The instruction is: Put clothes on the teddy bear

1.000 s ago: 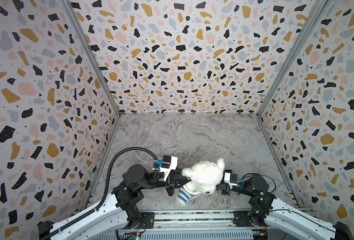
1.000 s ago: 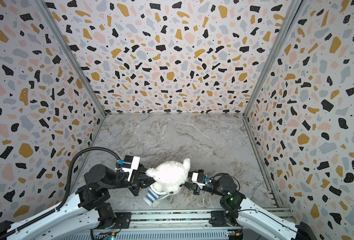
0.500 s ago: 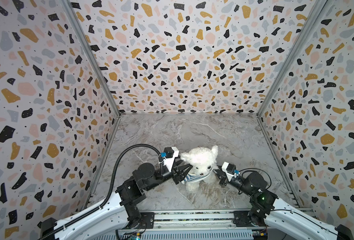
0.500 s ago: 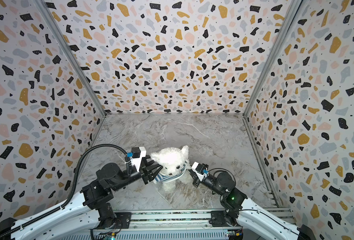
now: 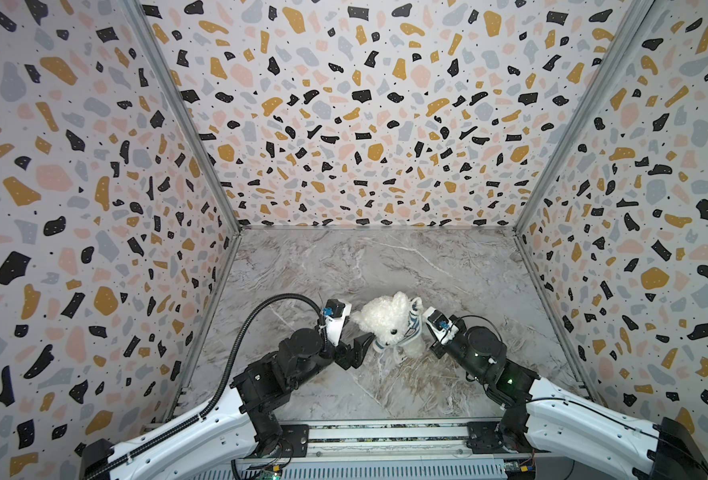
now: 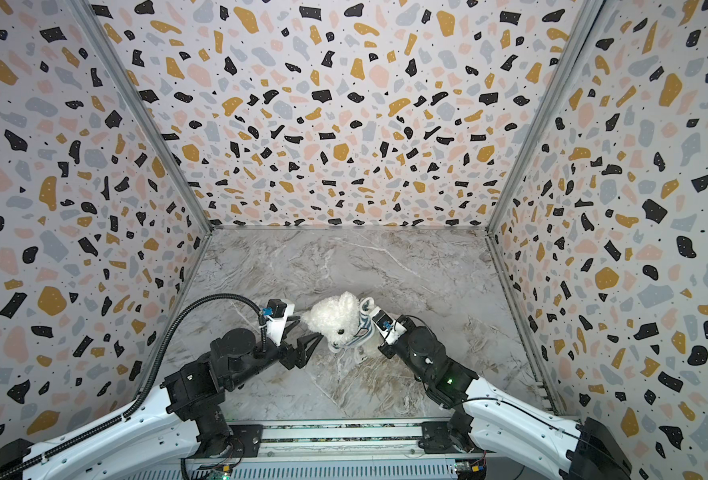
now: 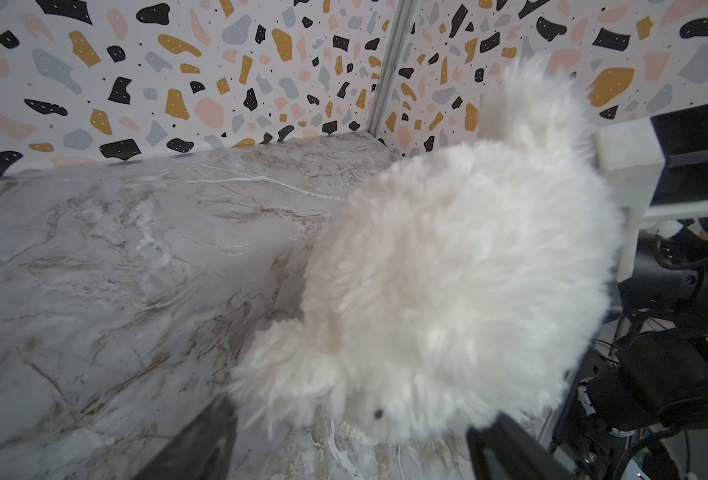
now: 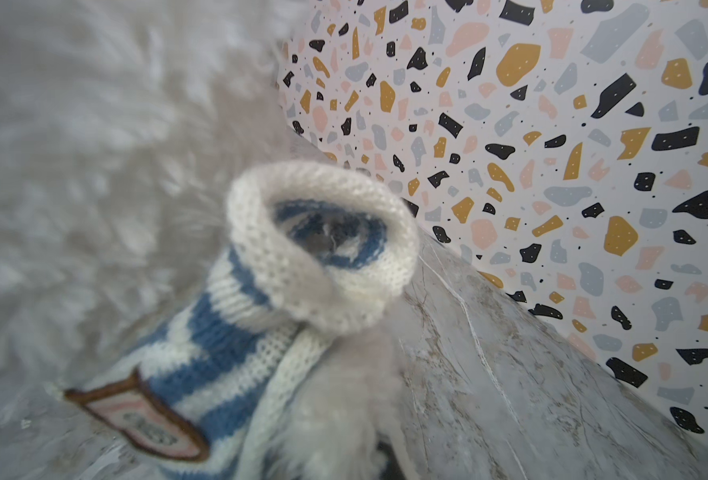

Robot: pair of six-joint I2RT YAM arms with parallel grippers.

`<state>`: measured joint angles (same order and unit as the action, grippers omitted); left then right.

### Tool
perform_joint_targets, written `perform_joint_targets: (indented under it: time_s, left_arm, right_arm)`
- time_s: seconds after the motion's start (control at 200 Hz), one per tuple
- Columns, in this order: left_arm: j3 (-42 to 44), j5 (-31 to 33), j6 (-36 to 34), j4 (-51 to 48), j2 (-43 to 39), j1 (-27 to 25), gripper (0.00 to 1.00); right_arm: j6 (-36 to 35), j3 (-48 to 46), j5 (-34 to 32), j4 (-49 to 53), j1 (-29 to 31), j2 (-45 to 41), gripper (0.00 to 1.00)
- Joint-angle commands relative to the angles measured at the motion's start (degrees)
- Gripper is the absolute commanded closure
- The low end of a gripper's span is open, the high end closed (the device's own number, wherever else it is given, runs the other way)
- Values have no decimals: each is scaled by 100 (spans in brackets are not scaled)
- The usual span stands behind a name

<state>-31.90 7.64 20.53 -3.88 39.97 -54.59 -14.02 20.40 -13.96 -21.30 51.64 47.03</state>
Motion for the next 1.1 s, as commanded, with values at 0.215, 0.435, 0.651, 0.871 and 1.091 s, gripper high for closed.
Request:
perform_joint_targets:
  time_s: [0.215,0.435,0.651,0.871,1.091]
  left_arm:
    - [-626,295,197,-166,429,22,0]
    - [-795,-484,304,100,1240,22,14]
    - [-485,-1265,573,273,1458,18,19]
    - [-252,-974,605,91,1824,15,27]
    - [-169,-645,459,69,1971,15,64]
  right_arm:
    - [175,171,-511,-421,241,407,100]
    - [397,113,-438,-541,328,662,100]
    - [447,120,-494,-588,373,878,100]
    - [500,205,-415,-557,382,1017,100]
    - [602,245,-345,-472,398,1089,100]
